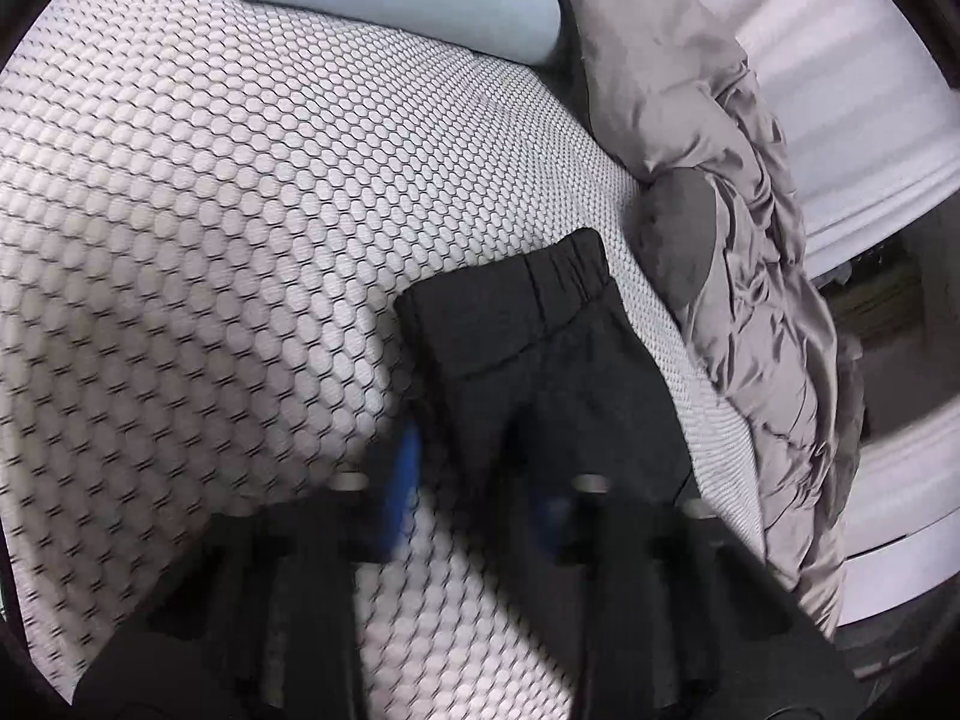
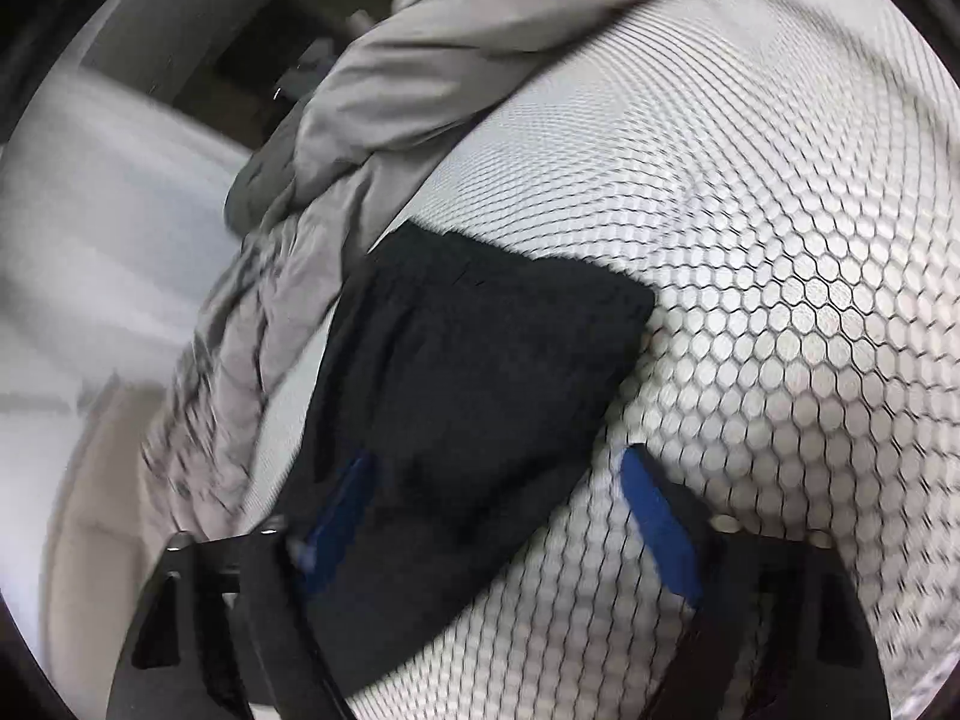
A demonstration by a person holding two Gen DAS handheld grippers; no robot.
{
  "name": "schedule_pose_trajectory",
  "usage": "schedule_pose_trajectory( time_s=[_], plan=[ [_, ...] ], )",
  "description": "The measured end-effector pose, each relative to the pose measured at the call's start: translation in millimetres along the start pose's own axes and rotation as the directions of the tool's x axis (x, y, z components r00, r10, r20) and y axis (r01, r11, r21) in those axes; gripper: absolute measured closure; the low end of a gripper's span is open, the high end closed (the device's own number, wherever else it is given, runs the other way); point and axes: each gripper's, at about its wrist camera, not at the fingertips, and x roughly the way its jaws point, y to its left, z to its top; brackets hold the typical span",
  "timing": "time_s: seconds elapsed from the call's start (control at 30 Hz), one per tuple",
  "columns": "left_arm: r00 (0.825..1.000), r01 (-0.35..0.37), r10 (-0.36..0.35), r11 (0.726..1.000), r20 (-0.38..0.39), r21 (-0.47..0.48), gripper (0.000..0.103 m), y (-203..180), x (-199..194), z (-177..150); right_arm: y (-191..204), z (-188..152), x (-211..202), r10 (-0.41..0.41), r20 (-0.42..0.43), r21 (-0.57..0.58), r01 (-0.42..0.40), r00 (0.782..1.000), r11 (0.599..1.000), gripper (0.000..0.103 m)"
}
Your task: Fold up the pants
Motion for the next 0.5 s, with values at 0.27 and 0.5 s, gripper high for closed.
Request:
schedule_pose_trajectory(
  time_s=[0.27, 0.5],
  plan=[
    [0.999, -0.013, 0.006, 0.990, 0.053, 0.137, 0.097, -13.8, -19.9, -3.7, 12.4, 2.0, -24.0, -0.031, 0.071, -0.086, 0.037, 0.997, 0.996, 0.094],
    [0.991, -0.127, 0.115, 0.973, 0.074, 0.193, 0.083, 14.4, -57.2, -27.2, 9.7, -10.3, -70.6, -0.305, 0.174, -0.131, 0.329, 0.936, 0.935, 0.043]
  ],
)
